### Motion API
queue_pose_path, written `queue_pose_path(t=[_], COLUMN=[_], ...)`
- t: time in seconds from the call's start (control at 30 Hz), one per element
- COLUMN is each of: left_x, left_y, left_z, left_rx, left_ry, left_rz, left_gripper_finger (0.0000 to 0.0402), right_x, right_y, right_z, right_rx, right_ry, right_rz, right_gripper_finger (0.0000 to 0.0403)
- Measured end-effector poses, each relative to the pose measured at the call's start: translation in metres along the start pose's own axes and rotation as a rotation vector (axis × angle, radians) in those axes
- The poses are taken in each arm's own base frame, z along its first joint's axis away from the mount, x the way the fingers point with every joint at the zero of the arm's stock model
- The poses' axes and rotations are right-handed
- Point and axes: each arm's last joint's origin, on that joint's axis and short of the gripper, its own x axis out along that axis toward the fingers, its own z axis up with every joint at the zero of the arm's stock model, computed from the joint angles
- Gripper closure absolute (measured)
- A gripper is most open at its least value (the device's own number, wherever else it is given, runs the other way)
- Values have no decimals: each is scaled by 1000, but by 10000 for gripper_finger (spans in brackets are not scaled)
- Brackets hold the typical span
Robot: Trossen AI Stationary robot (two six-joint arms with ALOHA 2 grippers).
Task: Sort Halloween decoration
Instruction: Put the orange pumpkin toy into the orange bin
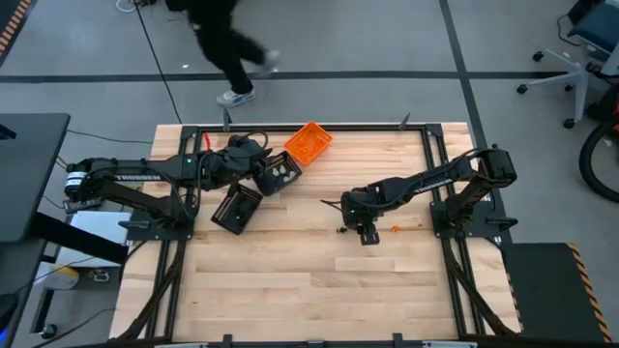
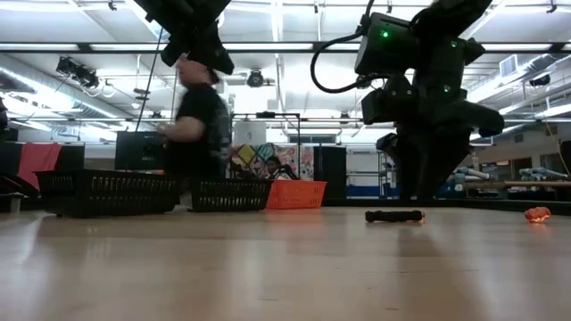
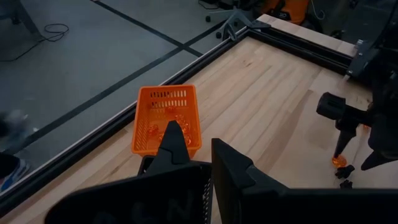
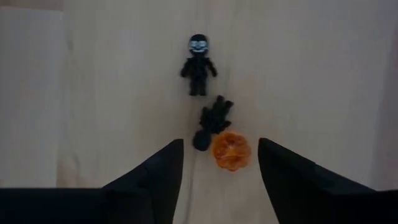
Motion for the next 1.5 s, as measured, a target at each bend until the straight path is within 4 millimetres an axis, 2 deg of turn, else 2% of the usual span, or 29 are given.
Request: queue_pose_path(t=[0.17, 0.33, 0.67, 1.03, 1.17, 1.5], left_x=[0, 0, 0, 0, 0, 0], left_y=[0, 0, 0, 0, 0, 0], left_z=[0, 0, 0, 0, 0, 0], left_rx=[0, 0, 0, 0, 0, 0], left_ry=[0, 0, 0, 0, 0, 0], left_rz=[0, 0, 0, 0, 0, 0], left_gripper_finger=[402, 402, 402, 402, 402, 402], right_x=[1, 9, 22, 23, 20, -5], right_y=[-1, 0, 0, -1, -1, -7], right_z=[0, -7, -22, -19, -13, 19], right_rx=[-51, -79, -83, -81, -110, -173], right_ry=[4, -3, -39, -79, -75, -136], right_rz=[-21, 4, 5, 1, -1, -24], right_gripper_finger=[173, 179, 216, 293, 310, 298])
